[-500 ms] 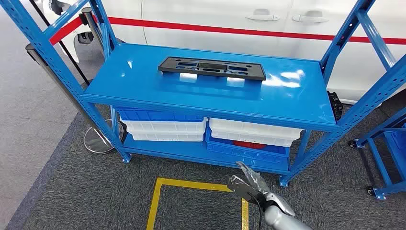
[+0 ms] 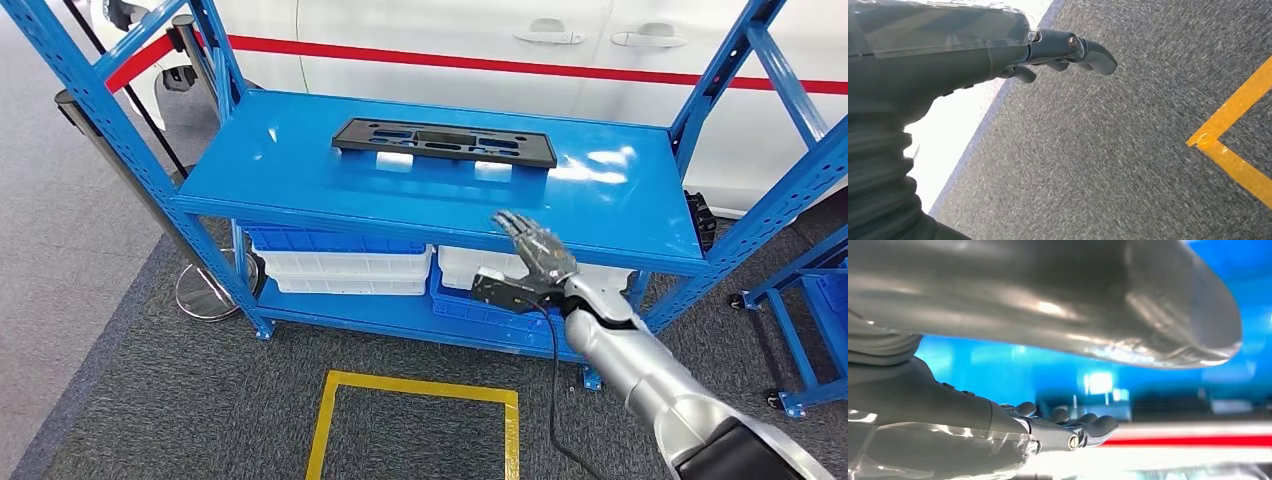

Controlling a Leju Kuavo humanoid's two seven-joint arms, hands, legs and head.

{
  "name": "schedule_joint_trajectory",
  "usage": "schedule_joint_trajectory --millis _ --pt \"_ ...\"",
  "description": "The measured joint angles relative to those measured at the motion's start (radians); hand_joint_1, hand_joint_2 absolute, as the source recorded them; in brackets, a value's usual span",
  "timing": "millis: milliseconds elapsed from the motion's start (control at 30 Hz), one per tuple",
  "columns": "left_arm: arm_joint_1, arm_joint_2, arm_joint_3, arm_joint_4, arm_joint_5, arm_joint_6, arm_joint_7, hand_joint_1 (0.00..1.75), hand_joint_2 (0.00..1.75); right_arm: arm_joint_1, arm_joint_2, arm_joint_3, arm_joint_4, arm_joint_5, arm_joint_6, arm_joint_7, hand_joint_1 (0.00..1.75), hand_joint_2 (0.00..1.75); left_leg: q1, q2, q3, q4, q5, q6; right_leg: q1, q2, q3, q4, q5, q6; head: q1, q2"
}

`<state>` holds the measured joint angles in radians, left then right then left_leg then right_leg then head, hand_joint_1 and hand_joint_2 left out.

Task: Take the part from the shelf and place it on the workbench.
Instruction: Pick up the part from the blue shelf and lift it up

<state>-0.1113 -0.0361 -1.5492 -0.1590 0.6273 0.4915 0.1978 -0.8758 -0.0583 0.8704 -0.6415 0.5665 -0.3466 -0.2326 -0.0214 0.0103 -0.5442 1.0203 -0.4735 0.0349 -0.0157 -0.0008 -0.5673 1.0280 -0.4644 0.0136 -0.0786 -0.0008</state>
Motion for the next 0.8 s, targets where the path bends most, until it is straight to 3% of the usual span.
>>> schedule_joint_trajectory --millis 467,800 --pt "0.0 0.011 0.002 0.004 0.018 0.004 -0.016 0.0 1.75 -0.396 0.033 -0.027 0.081 0.258 0.023 0.046 0.0 0.0 0.0 0.0 -0.003 0.001 0.001 0.001 0.0 0.0 -0.002 0.0 0.001 0.0 0.0 0.0" --pt "0.001 0.011 0.011 0.004 0.047 0.018 -0.029 0.0 1.75 -0.438 0.068 -0.027 0.159 0.277 0.02 0.011 0.0 0.0 0.0 -0.001 -0.004 0.001 0.001 0.001 0.0 0.0 -0.003 0.0 0.001 0.0 0.0 0.0"
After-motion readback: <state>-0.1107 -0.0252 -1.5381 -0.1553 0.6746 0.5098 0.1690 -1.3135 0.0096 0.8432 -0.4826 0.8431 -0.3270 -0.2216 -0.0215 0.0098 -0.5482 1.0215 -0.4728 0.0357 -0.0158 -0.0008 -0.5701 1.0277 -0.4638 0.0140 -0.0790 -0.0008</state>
